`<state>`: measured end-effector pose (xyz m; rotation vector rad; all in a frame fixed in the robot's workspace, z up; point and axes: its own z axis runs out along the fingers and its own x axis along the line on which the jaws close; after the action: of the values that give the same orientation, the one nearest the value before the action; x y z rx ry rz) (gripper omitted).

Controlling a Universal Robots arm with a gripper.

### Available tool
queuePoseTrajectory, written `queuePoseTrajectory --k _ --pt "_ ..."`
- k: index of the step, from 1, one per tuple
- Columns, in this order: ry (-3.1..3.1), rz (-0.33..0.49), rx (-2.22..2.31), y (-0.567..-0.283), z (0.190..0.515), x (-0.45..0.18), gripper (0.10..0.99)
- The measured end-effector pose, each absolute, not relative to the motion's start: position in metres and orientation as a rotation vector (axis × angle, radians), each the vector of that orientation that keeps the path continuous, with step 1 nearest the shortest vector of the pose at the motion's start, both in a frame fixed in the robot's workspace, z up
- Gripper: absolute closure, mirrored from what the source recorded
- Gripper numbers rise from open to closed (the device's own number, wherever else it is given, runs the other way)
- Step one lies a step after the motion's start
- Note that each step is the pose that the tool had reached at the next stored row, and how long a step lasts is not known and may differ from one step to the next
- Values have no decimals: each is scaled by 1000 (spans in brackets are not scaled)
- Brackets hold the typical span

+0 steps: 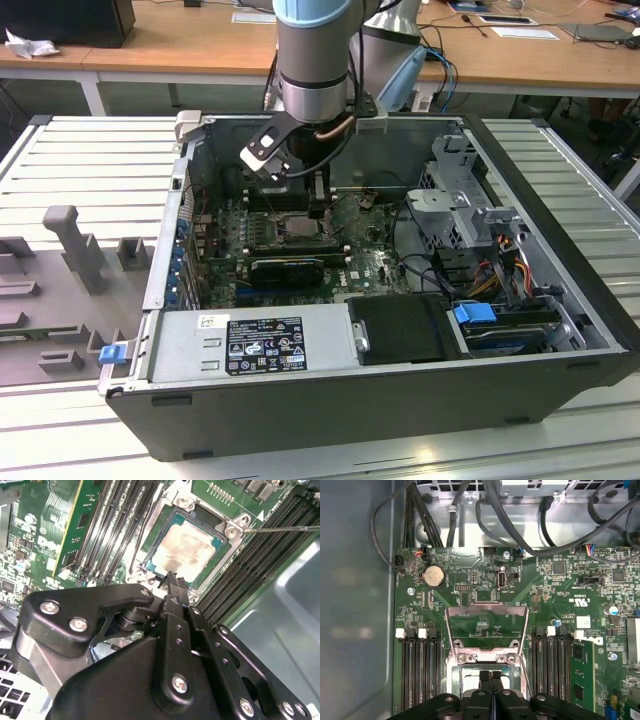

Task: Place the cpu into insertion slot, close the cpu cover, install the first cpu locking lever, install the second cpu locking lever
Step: 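Close the cpu cover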

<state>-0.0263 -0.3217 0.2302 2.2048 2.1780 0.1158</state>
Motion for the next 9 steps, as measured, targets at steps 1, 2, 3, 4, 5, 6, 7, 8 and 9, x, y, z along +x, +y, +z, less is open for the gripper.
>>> queuePoseTrajectory --k 1,2,3,4,5,6,7,8,9 --pt "2178 116 2205 -322 231 -26 980" --pt "2178 116 2205 -322 232 -26 980" --pt "2178 116 2205 -322 233 -25 980" --pt "2178 116 2205 -322 233 -25 980" --pt "2178 116 2205 -322 234 -25 980" --pt "2178 116 2205 -322 235 -25 980" --pt "2178 116 2205 -322 237 -25 980" --pt "2178 116 2205 -322 238 -25 980" --pt "2178 116 2205 -322 239 -25 980"
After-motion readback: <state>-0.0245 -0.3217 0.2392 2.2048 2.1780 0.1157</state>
